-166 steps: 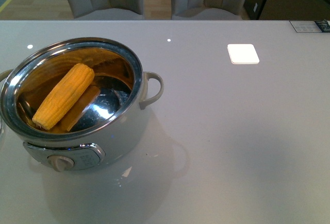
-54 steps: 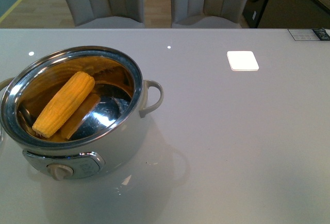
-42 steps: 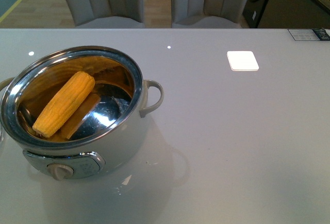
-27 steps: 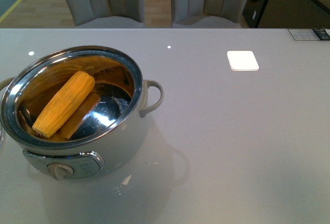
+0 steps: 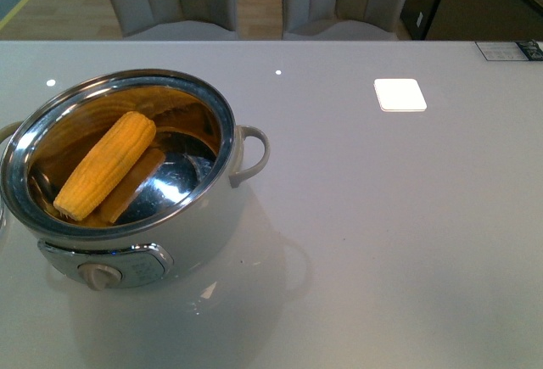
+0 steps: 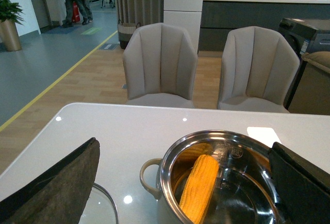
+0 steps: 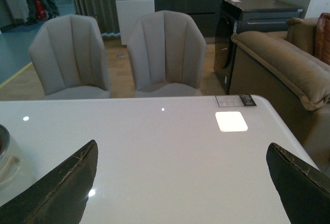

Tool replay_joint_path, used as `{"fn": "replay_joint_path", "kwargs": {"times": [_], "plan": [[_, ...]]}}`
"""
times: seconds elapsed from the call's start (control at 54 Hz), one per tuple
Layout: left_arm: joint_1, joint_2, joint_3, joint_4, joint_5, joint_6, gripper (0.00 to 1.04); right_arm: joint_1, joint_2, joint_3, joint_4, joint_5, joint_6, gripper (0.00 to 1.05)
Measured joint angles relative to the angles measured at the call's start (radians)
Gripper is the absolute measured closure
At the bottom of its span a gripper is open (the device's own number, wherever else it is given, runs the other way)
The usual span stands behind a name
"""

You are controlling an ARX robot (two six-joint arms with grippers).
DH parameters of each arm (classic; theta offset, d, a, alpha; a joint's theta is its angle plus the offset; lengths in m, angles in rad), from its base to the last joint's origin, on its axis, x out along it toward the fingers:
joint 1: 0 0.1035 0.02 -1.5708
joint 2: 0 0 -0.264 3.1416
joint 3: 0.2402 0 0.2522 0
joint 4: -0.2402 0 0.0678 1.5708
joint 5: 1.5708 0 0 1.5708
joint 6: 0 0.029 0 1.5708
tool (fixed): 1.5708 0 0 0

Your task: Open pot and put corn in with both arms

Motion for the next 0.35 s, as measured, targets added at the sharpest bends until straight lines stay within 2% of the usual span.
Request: {"fn": "replay_joint_path", "kwargs": {"times": [0.352], "plan": [[0.0, 0.0, 0.0, 0.0, 0.0, 0.0, 0.07, 0.0, 0.0, 0.0, 0.0, 0.0, 0.0, 0.09]]}}
